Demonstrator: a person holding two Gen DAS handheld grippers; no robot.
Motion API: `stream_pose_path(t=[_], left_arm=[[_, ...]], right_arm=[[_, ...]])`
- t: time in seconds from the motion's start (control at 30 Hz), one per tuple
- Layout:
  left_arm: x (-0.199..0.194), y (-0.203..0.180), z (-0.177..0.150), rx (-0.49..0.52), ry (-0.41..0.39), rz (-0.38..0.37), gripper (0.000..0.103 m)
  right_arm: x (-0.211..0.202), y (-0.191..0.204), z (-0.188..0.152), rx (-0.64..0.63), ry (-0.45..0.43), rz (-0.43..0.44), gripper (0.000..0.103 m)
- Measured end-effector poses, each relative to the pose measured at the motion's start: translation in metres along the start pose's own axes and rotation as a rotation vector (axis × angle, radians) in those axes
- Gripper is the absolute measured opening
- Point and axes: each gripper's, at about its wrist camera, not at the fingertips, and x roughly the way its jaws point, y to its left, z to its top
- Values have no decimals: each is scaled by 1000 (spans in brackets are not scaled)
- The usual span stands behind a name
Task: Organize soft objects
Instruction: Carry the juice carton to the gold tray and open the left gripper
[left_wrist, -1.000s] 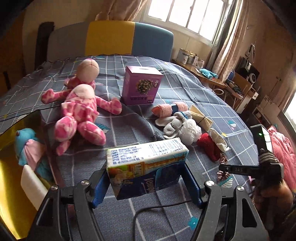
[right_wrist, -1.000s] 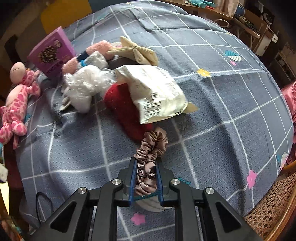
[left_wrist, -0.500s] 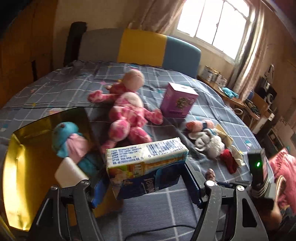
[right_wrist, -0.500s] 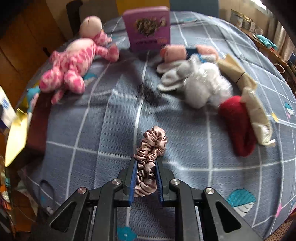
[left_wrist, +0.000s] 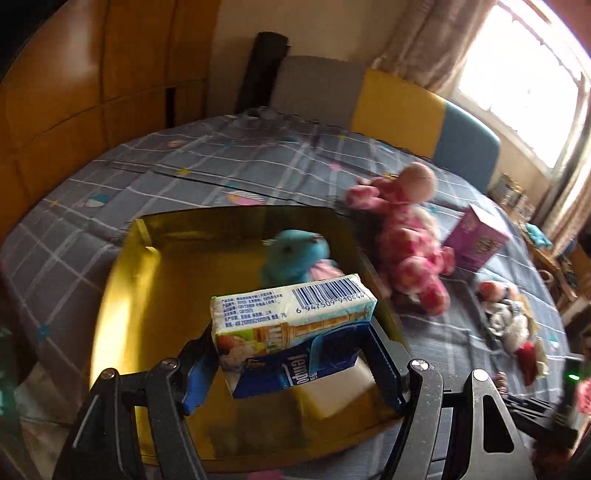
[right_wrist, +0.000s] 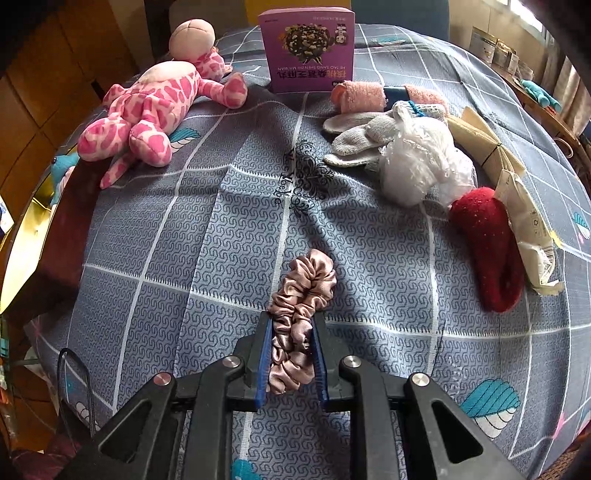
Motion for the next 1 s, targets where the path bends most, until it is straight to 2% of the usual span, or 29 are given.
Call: stream_pose_path(t=[0.13, 0.3, 1.0], left_arm=[[-4, 18, -2, -4, -23, 84, 73], [-9, 25, -5, -2, -34, 119, 73], [6, 36, 3, -14, -15, 137, 73]], right_arm=[[-4, 0, -5, -9, -13, -2, 19], [-4, 0, -7, -12, -23, -7, 19], [-5, 0, -6, -8, -36, -16, 20]])
